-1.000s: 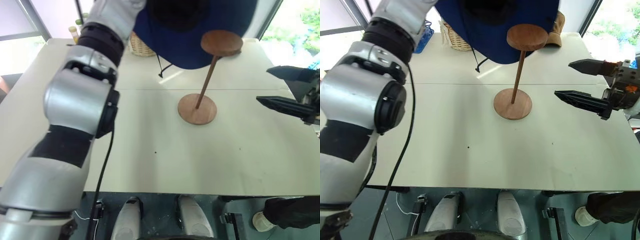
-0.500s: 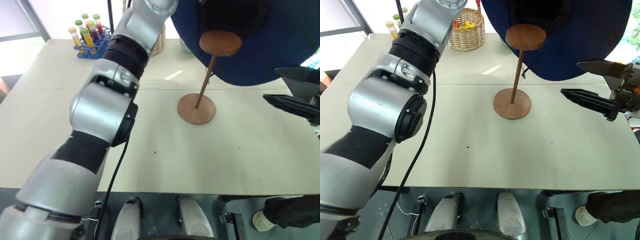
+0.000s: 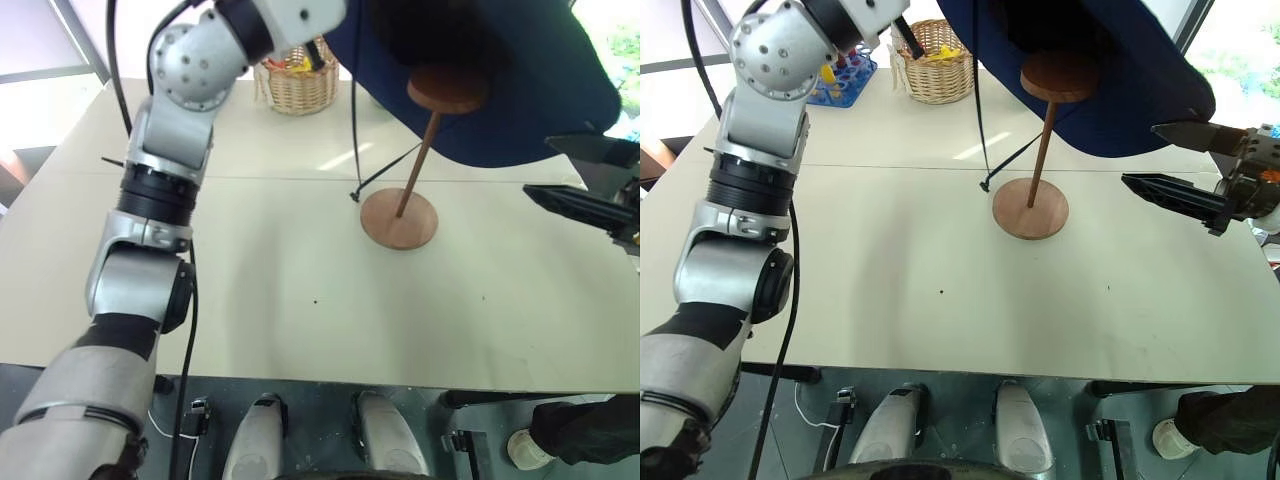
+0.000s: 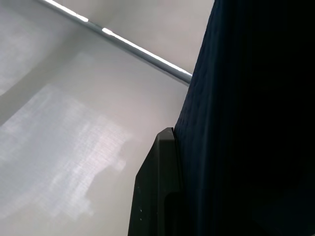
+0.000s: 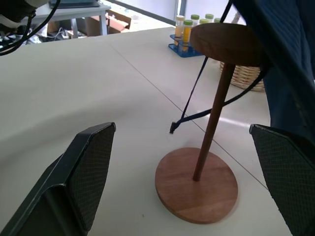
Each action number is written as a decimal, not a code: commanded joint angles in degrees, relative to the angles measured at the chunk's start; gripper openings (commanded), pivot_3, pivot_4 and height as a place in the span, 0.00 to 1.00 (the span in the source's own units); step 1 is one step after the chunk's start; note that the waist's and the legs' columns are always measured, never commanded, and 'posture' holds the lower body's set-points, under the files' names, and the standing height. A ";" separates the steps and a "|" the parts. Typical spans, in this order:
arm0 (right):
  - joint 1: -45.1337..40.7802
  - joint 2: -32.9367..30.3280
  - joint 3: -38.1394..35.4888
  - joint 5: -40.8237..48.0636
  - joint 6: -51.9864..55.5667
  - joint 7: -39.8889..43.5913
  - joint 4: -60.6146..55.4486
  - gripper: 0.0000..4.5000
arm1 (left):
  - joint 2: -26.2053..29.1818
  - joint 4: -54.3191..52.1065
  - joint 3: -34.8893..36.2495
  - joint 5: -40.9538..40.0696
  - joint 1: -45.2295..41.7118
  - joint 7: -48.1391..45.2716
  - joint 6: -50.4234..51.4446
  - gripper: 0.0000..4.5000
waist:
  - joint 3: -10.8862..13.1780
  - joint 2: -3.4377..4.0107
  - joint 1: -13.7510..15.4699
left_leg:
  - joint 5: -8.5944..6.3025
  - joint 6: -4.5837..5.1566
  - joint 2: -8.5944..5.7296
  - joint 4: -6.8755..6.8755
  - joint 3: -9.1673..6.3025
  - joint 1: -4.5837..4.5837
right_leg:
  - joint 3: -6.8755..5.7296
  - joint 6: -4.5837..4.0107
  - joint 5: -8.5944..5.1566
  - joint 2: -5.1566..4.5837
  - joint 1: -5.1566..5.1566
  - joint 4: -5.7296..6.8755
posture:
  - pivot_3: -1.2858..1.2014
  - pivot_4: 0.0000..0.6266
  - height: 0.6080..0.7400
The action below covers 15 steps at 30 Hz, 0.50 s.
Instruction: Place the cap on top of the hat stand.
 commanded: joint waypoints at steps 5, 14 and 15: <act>1.07 -6.57 -7.44 -1.29 0.74 4.78 7.51 1.00 | -1.79 -8.70 -0.04 -5.56 4.74 -4.05 -1.77 0.01 | -0.02 0.03 0.40 | 0.00 0.01 0.01 0.04 -0.01 0.01 | -0.01 -0.02 0.02 0.02 0.02 0.01 | 0.52 0.24 1.00; 11.77 -5.79 -21.81 -0.44 9.34 9.43 1.83 1.00 | 1.99 -13.19 1.28 -7.10 13.02 -7.99 0.87 0.01 | -0.06 0.11 0.13 | 0.01 0.02 0.02 0.01 0.00 0.16 | 0.03 -0.04 0.03 0.06 0.06 0.12 | 0.52 0.24 1.00; 13.74 -5.13 -22.74 -1.23 9.13 9.17 0.66 1.00 | 2.35 -13.24 1.34 -7.10 13.62 -8.02 0.82 0.01 | -0.06 0.10 0.16 | 0.01 0.02 0.02 0.01 -0.01 0.16 | 0.03 -0.04 0.03 0.06 0.08 0.12 | 0.52 0.24 1.00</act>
